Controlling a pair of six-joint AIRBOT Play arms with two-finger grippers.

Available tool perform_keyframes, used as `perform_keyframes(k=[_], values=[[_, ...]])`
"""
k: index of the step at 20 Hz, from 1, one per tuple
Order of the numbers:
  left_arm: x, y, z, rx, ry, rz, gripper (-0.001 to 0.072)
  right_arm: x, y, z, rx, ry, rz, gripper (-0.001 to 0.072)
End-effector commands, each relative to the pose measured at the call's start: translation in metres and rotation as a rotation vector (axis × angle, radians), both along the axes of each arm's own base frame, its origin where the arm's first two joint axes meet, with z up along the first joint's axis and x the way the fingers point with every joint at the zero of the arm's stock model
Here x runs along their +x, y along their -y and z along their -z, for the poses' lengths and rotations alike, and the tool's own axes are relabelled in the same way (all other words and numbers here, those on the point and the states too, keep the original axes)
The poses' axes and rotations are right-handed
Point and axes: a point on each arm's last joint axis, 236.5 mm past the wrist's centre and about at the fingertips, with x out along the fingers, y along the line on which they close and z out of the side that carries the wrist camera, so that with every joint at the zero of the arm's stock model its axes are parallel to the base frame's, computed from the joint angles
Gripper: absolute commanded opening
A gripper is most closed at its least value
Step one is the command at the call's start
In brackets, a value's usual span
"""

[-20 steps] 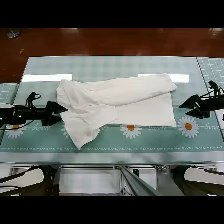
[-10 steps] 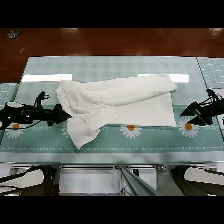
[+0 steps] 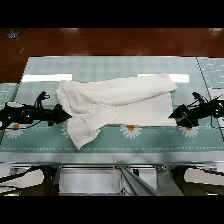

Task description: Fold the shirts.

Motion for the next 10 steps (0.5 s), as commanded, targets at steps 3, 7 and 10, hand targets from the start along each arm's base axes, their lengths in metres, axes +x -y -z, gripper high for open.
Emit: perform_keyframes(k=[3,7,10], values=[[0.008,-0.006,-0.005,-0.003,0.005,-0.024,0.0025,0.018,-0.043,0.000,0.023,0.077,-0.082,0.0301],[0.007,-0.001,-0.023,-0.049,0.012,0.022,0.0025,0.034,-0.048,-0.018,0.033,0.129,-0.126,0.0024],[0.023,-0.011,-0.065,-0.117,0.096,0.045,0.0024,0.074,-0.028,-0.069,0.021,0.252,-0.112,0.0024]])
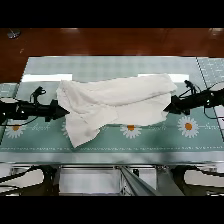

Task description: Fold the shirts.

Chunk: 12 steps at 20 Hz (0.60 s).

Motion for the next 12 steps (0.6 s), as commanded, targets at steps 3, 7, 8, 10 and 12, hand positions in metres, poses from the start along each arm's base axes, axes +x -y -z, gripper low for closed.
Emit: perform_keyframes(k=[3,7,8,10,12], values=[[0.049,-0.018,-0.121,-0.183,0.307,-0.055,0.0024,0.072,0.041,-0.118,-0.060,0.278,0.051,0.0024],[0.085,-0.035,-0.271,-0.296,0.711,-0.166,0.0024,0.110,0.053,-0.251,-0.145,0.608,0.091,0.0024],[0.086,-0.037,-0.312,-0.314,0.814,-0.166,0.0024,0.111,0.049,-0.289,-0.152,0.702,0.089,0.0024],[0.079,-0.037,-0.385,-0.279,1.005,-0.141,0.0023,0.101,0.039,-0.362,-0.179,0.886,0.082,0.0024],[0.066,-0.039,-0.446,-0.158,1.168,-0.129,0.0023,0.077,0.031,-0.431,-0.241,1.066,0.096,0.0023]])
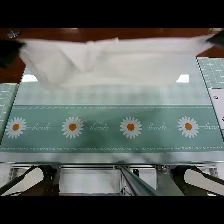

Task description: Fold the shirts.

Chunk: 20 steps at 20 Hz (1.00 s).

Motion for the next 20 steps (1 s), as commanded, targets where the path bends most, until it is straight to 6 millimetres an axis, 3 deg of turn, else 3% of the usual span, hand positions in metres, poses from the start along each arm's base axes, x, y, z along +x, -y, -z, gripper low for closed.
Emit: perform_keyframes(k=[1,3,6,9,12,17,20], values=[[-0.026,-0.003,-0.124,0.120,0.297,-0.113,0.0023,-0.042,-0.017,-0.127,-0.088,0.326,0.031,0.0024],[-0.044,-0.012,-0.165,0.299,0.388,-0.260,0.0022,-0.078,-0.028,-0.177,-0.136,0.475,0.062,0.0024],[-0.086,-0.027,-0.207,0.561,0.479,-0.507,0.0022,-0.126,-0.026,-0.210,-0.234,0.574,0.149,0.0024],[-0.121,-0.040,-0.220,0.699,0.485,-0.686,0.0022,-0.155,-0.023,-0.220,-0.303,0.606,0.201,0.0024],[-0.143,-0.025,-0.228,0.731,0.529,-0.694,0.0022,-0.170,-0.027,-0.229,-0.311,0.638,0.214,0.0024],[-0.153,-0.019,-0.234,0.742,0.557,-0.706,0.0022,-0.173,-0.027,-0.230,-0.317,0.645,0.218,0.0023],[-0.167,-0.011,-0.238,0.768,0.585,-0.715,0.0023,-0.186,-0.032,-0.233,-0.332,0.659,0.219,0.0024]])
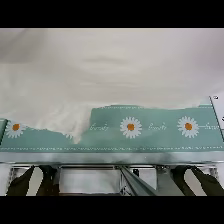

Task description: Fold the shirts.

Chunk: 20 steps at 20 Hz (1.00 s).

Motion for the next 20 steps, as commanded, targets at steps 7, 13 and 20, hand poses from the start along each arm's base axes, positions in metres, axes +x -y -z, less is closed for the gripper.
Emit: perform_keyframes(k=[7,13,20], values=[[-0.106,-0.005,-0.014,0.153,0.115,-0.189,0.0023,-0.073,-0.021,-0.004,-0.048,0.032,0.037,0.0024],[-0.149,-0.018,0.014,0.113,0.035,-0.246,0.0022,-0.105,-0.036,0.003,-0.061,0.030,0.024,0.0024],[-0.053,-0.032,0.107,0.019,-0.308,-0.195,0.0023,-0.057,-0.033,0.105,0.042,-0.319,-0.079,0.0024]])
